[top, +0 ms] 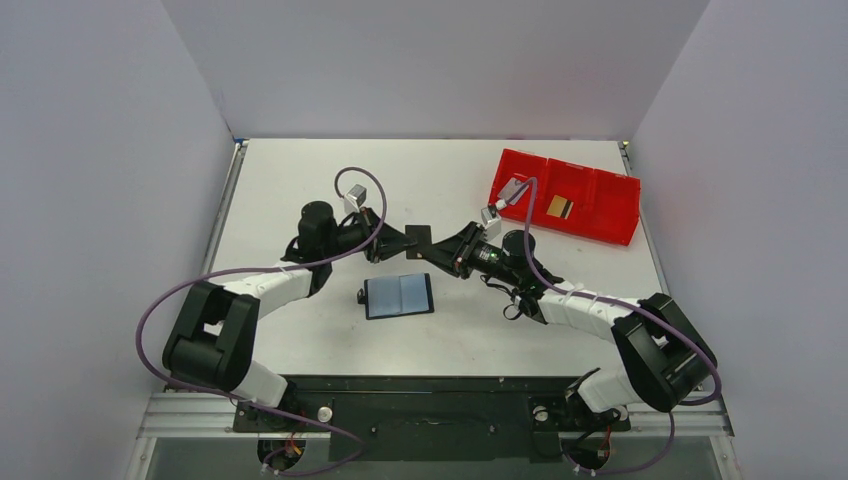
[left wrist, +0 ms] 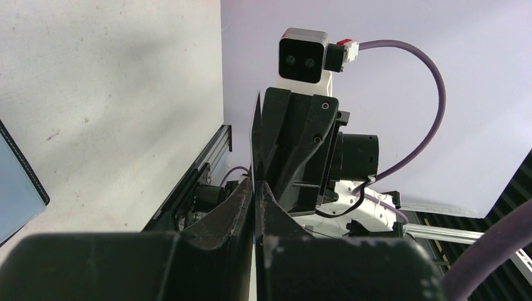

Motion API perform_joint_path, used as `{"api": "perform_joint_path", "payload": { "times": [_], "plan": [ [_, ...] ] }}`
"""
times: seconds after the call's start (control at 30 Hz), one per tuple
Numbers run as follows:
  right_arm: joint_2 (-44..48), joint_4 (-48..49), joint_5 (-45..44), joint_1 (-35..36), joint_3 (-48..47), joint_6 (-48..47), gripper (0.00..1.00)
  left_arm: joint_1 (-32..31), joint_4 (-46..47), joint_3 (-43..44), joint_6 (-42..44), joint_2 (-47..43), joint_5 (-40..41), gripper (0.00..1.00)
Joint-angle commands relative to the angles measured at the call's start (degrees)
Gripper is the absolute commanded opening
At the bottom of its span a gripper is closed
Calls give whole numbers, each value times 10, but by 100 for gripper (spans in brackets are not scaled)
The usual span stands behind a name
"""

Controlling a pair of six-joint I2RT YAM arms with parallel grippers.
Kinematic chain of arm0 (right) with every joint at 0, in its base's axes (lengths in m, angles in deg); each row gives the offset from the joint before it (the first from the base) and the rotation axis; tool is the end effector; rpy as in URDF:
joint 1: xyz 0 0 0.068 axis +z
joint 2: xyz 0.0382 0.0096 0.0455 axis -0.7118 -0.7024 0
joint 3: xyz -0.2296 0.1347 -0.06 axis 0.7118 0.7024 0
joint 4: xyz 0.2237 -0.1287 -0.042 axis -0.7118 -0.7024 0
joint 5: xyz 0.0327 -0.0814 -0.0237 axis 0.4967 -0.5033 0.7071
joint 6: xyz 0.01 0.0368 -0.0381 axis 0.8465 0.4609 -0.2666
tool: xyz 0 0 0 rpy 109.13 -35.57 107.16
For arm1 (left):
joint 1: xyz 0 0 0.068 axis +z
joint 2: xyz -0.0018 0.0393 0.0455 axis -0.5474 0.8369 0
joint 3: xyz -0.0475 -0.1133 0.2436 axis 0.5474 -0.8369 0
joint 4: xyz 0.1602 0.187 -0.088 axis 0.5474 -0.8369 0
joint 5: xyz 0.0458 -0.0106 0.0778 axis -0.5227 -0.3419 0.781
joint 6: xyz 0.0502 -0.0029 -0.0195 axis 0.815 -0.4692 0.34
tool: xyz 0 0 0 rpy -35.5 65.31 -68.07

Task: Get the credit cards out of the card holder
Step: Place the credit card in the storage box.

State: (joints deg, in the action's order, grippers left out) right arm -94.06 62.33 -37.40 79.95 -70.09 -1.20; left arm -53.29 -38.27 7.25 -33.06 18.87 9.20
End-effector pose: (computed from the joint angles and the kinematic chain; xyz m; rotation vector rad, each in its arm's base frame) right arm 0.2306 0.1809 0.2227 0.3906 2.0773 1.8544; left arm 0.2842 -0.1322 0.2240 -0.4146 2.1555 -1.8912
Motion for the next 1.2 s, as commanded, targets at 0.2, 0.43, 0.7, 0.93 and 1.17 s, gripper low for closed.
{"api": "perform_joint_path", "payload": {
  "times": [0.2,0.43,0.7,0.93,1.17],
  "plan": [
    [41,-98,-35,1,-32,-75,0,-2,-68,33,65,-8,-11,33],
    [108,-267,-100,-10,-61,-166,0,-2,-432,142,303,-51,124,41],
    [159,-439,-153,-105,-75,-237,0,-1,-571,183,412,-73,201,48],
    [151,-532,-172,-253,-121,-310,0,-1,-620,186,474,-102,220,53],
    [115,-570,-190,-415,-177,-346,0,-4,-634,178,496,-115,220,55]
  ]
}}
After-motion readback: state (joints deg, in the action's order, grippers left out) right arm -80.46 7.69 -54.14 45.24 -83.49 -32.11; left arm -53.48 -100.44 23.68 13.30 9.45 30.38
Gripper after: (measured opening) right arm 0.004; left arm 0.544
